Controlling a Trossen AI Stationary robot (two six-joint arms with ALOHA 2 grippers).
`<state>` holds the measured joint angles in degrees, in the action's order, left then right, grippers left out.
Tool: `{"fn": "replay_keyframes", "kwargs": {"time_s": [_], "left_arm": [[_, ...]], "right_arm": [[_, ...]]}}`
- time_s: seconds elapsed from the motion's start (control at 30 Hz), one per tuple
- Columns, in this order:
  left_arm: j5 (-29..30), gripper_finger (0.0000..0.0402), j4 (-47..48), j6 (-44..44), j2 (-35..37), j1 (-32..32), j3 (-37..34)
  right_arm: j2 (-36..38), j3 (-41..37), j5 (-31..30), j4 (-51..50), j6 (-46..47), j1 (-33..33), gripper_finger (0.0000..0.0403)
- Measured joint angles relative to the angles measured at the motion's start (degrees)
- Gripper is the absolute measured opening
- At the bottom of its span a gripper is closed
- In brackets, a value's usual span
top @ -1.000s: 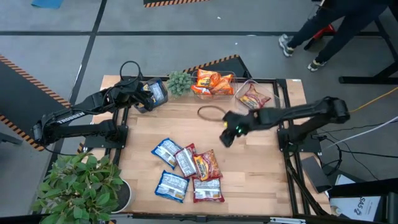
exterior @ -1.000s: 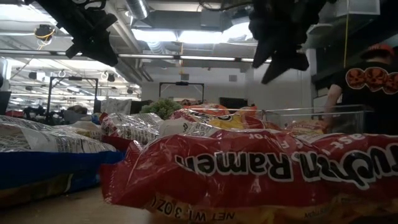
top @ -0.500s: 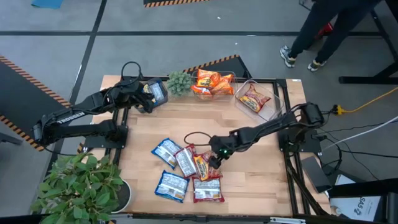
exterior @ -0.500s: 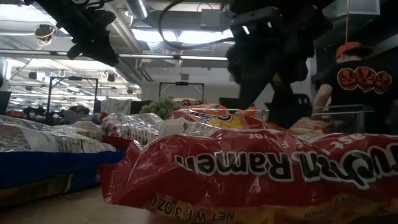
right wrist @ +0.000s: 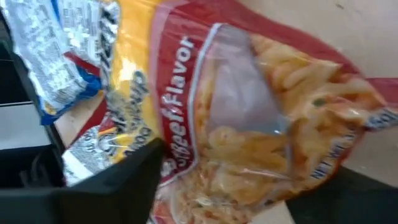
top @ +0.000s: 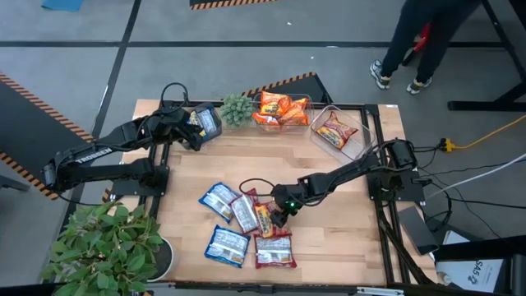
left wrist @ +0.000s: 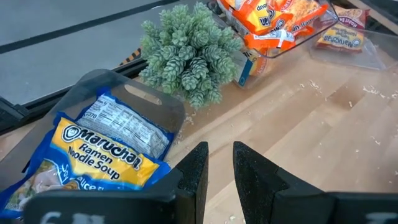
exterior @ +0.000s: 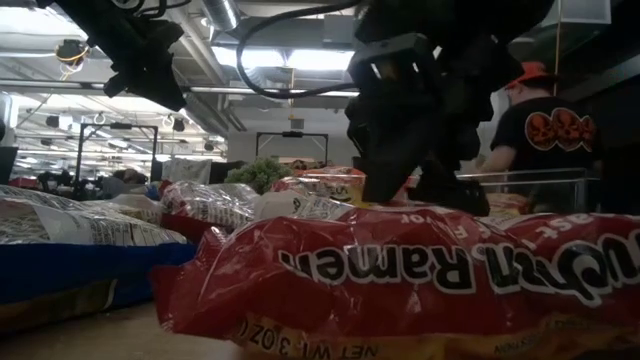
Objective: Sort Maruchan noodles
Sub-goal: Put the red noodle pack into the right transparent bin
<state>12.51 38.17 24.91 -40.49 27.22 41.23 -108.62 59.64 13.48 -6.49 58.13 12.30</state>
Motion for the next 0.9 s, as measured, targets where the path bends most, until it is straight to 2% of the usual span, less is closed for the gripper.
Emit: {"fn": "replay_keyframes", "kwargs": {"time_s": [0.2,0.27,0.3,0.43,0.6,0.77,0.9], "left_arm": [[0.02,0.0069,-0.01,-0.01,0.02,0.02,0.0],[0.01,0.0069,-0.01,-0.02,0.0,0.0,0.0],[0.03,0.0069,-0.04,-0.02,0.0,0.02,0.0],[0.03,0.0069,-0.07,-0.02,0.0,0.01,0.0],[0.05,0.0069,-0.07,-0.02,0.0,0.02,0.0],[0.28,0.0069,-0.04,0.0,0.02,0.02,0.0],[0.45,0.0069,-0.08,0.04,0.0,0.02,0.0]], "right_arm": [[0.2,0.04,1.69,0.0,0.12,-0.84,0.0077],[0.57,0.03,2.15,-0.28,-0.01,-1.17,0.0026],[0.67,0.13,2.33,-0.46,-0.07,-1.33,0.0018],[2.9,-0.12,2.51,-2.76,-0.02,-2.79,0.0026],[10.43,-0.11,3.09,-8.56,-2.06,-6.36,0.0009],[21.47,-0.03,1.16,-20.1,-6.2,-12.92,0.0006],[31.13,0.02,-3.93,-33.45,-7.45,-20.05,0.0006]]}}
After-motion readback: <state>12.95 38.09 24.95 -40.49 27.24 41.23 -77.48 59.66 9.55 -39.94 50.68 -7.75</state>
